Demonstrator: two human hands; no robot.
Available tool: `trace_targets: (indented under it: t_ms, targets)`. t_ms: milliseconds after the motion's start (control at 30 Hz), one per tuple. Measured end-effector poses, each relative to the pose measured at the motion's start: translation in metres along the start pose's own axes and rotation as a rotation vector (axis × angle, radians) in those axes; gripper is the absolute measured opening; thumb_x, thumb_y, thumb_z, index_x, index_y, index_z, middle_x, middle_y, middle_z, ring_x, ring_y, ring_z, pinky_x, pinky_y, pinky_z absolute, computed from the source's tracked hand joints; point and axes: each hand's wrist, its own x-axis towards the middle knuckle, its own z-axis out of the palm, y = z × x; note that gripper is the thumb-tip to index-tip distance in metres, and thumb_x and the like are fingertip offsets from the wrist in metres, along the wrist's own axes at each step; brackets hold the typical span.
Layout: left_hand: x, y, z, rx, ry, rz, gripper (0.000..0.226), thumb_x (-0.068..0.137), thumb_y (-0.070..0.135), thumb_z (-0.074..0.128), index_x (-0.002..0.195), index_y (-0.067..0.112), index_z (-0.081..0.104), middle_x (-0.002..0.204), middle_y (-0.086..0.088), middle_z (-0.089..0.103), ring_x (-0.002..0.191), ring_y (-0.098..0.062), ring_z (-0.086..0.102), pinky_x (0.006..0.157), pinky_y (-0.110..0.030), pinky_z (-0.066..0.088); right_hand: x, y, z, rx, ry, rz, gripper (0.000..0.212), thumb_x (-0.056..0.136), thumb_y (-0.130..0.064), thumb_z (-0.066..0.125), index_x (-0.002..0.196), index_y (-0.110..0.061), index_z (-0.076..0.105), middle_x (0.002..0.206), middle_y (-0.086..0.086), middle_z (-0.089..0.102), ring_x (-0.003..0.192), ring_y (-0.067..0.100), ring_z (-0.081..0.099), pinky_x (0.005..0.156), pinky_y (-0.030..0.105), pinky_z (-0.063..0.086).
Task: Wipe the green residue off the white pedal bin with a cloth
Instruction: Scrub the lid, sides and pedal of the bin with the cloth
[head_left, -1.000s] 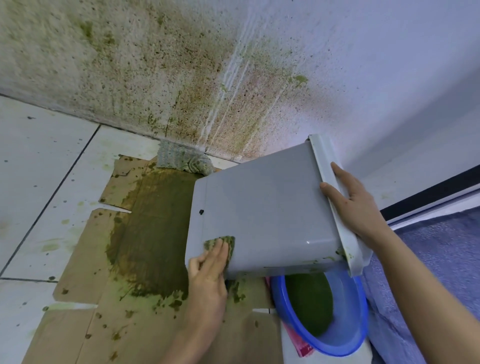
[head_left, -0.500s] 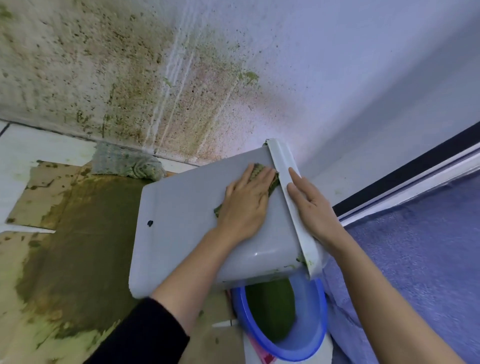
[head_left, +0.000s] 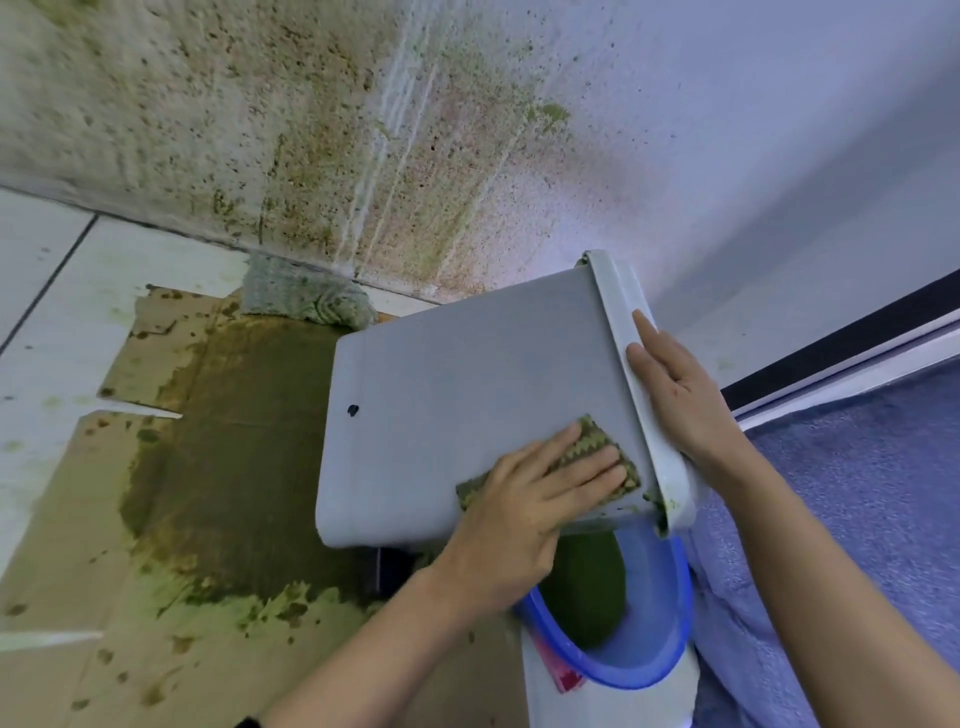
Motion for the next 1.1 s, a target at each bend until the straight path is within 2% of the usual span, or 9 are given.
trace_targets:
  t_ms: [100, 233, 333, 433, 567, 667, 767, 867, 1100]
  targets:
    - [-0.039, -0.015, -0.009, -0.018, 0.083, -0.094, 0.071, 0.082, -0.007, 0.049, 0.146, 0.024, 0.045, 0.152, 0.01, 0.045, 0.148, -0.016, 0.029, 0.113, -0.031, 0.028, -0.002, -0.007, 0.003, -0.014, -0.004, -0.009, 0.049, 0.102, -0.043, 0.041, 0.15, -0.04, 0.032, 0.158, -0.01, 0.031, 0.148, 0.009, 0.021, 0.122, 0.04, 0.016]
    - [-0.093, -0.042, -0.026, 0.003, 0.318, -0.518, 0.061, 0.088, -0.003, 0.04, 0.142, 0.024, 0.052, 0.15, 0.014, 0.047, 0.146, -0.012, 0.031, 0.115, -0.022, 0.022, -0.005, -0.012, 0.006, -0.015, -0.006, -0.012, 0.049, 0.102, -0.043, 0.042, 0.15, -0.041, 0.032, 0.159, -0.01, 0.03, 0.148, 0.007, 0.02, 0.121, 0.034, 0.014]
    - [-0.117, -0.061, -0.033, 0.022, 0.441, -0.728, 0.058, 0.09, -0.002, 0.039, 0.14, 0.021, 0.054, 0.147, 0.01, 0.05, 0.142, -0.011, 0.035, 0.112, -0.031, 0.027, -0.006, -0.019, 0.009, -0.022, -0.003, -0.007, 0.049, 0.102, -0.045, 0.042, 0.15, -0.042, 0.032, 0.16, -0.008, 0.027, 0.149, 0.008, 0.019, 0.122, 0.036, 0.013]
    - [-0.126, -0.075, -0.049, -0.006, 0.562, -0.962, 0.047, 0.097, -0.007, 0.039, 0.137, 0.01, 0.057, 0.141, 0.0, 0.055, 0.136, -0.024, 0.043, 0.113, -0.038, 0.031, -0.008, -0.032, 0.015, -0.06, -0.025, -0.007, 0.049, 0.101, -0.047, 0.039, 0.149, -0.045, 0.03, 0.162, -0.007, 0.022, 0.149, 0.012, 0.018, 0.122, 0.04, 0.013]
    - [-0.103, -0.076, -0.092, -0.426, 0.935, -1.367, 0.037, 0.103, 0.005, 0.042, 0.137, 0.013, 0.057, 0.139, -0.006, 0.058, 0.13, -0.023, 0.052, 0.111, -0.031, 0.035, -0.019, -0.049, 0.016, -0.001, -0.073, -0.028, 0.05, 0.101, -0.051, 0.036, 0.15, -0.048, 0.026, 0.163, -0.014, 0.015, 0.149, 0.009, 0.016, 0.12, 0.036, 0.012]
    - [-0.052, -0.07, -0.129, -0.968, 1.058, -1.265, 0.035, 0.103, 0.017, 0.046, 0.135, 0.02, 0.058, 0.126, -0.003, 0.067, 0.117, -0.023, 0.062, 0.103, -0.044, 0.048, -0.022, -0.062, 0.009, 0.075, -0.129, -0.059, 0.055, 0.099, -0.056, 0.035, 0.151, -0.05, 0.017, 0.16, -0.023, 0.015, 0.147, 0.006, 0.019, 0.12, 0.031, 0.013]
    - [0.008, -0.061, -0.157, -1.136, 0.875, -1.121, 0.034, 0.099, 0.031, 0.055, 0.13, 0.019, 0.062, 0.122, -0.009, 0.07, 0.105, -0.024, 0.066, 0.088, -0.039, 0.054, -0.028, -0.07, 0.012, 0.016, -0.142, -0.107, 0.052, 0.098, -0.058, 0.031, 0.148, -0.056, 0.016, 0.156, -0.028, 0.018, 0.145, 0.006, 0.022, 0.121, 0.04, 0.013]
    - [0.07, -0.053, -0.173, -0.985, 0.693, -0.972, 0.03, 0.099, 0.023, 0.057, 0.129, 0.029, 0.059, 0.112, 0.002, 0.072, 0.097, -0.015, 0.071, 0.08, -0.03, 0.058, -0.037, -0.081, 0.028, 0.02, -0.123, -0.198, 0.04, 0.101, -0.053, 0.029, 0.138, -0.062, 0.019, 0.143, -0.046, 0.011, 0.142, -0.009, 0.012, 0.12, 0.033, 0.003]
    - [0.141, -0.058, -0.178, -0.427, 0.437, -0.695, 0.033, 0.1, 0.016, 0.055, 0.132, 0.02, 0.062, 0.14, 0.001, 0.059, 0.13, -0.015, 0.053, 0.111, -0.034, 0.041, -0.034, -0.106, 0.055, -0.104, -0.088, -0.25, 0.049, 0.102, -0.055, 0.027, 0.15, -0.053, 0.016, 0.157, -0.035, 0.011, 0.144, -0.008, 0.007, 0.102, 0.023, 0.003]
